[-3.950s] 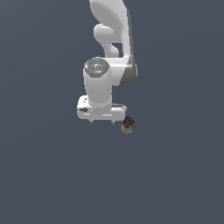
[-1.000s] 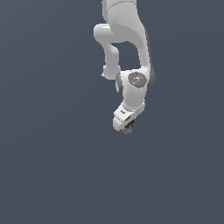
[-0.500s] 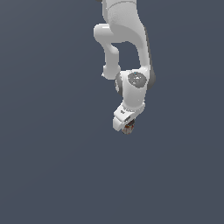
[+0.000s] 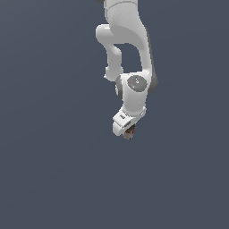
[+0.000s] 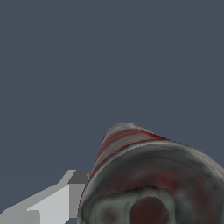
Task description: Pick up the object and move it to a goal position.
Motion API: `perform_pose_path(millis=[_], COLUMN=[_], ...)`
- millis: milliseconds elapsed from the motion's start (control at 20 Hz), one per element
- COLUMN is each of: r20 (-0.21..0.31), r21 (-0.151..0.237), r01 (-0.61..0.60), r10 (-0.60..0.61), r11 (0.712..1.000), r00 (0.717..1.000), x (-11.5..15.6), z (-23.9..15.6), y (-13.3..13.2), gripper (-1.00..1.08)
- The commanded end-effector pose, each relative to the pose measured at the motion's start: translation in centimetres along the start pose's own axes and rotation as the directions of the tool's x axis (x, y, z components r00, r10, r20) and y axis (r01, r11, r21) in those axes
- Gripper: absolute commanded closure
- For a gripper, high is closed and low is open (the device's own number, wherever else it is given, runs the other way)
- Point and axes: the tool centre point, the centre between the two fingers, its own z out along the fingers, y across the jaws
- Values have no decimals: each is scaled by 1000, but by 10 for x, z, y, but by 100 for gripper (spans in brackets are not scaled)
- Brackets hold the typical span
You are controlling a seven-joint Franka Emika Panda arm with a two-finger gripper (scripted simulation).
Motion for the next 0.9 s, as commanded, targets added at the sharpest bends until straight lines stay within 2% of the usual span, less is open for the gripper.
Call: perform_pose_path(millis=[0, 850], r20=[-3, -3], r21=[-3, -2], r01=[-1, 0], r10=[1, 0], r11=[1000, 1000], r00=[1000, 1000], x=[2, 19], z=[-4, -28], y=[13, 128], gripper=[108, 108])
